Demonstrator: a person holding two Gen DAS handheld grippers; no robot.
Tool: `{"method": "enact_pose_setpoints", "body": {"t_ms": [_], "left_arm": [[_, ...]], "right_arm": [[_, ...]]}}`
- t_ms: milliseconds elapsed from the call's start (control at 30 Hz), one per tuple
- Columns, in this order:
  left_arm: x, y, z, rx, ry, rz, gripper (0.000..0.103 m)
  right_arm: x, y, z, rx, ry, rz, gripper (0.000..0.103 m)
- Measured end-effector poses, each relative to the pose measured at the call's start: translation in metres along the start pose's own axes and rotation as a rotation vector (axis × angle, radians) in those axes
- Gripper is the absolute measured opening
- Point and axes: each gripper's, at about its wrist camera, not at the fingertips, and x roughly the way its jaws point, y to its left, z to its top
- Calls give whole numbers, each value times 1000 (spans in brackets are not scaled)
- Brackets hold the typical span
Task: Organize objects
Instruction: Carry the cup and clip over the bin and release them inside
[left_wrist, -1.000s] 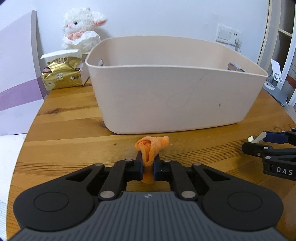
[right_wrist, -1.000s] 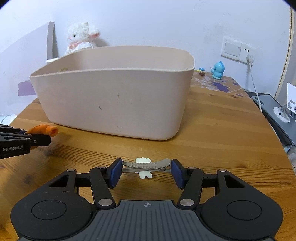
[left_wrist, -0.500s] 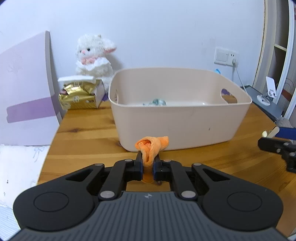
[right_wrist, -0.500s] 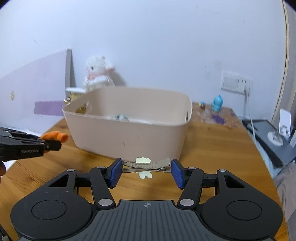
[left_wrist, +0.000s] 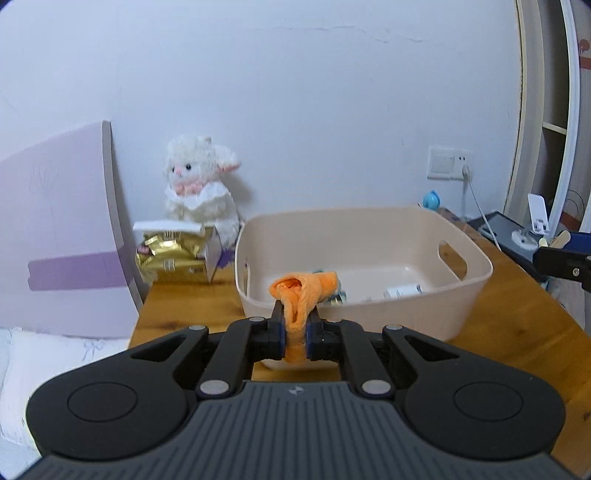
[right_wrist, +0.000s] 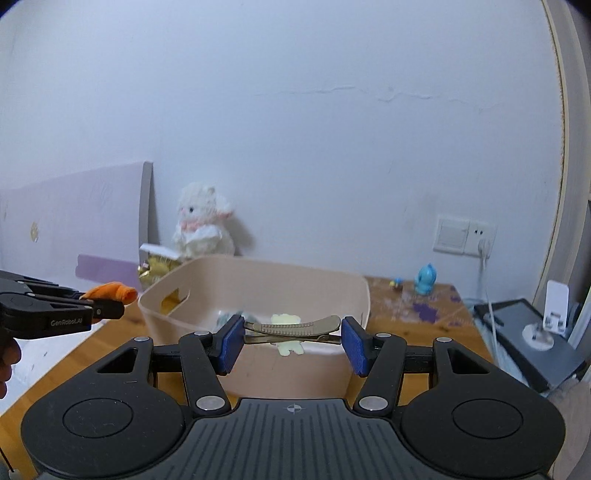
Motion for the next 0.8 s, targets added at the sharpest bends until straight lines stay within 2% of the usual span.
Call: {"method": "enact_pose_setpoints", "body": {"t_ms": [167, 467, 800], "left_arm": [[11, -3, 16, 18, -24, 1, 11], [54, -12, 38, 46, -16, -8, 11], [123, -28, 50, 124, 73, 13, 11]], "right_arm": [[11, -10, 13, 12, -28, -14, 54], [46, -27, 32, 25, -55, -34, 54], [100, -36, 37, 21, -4, -55, 54]]}}
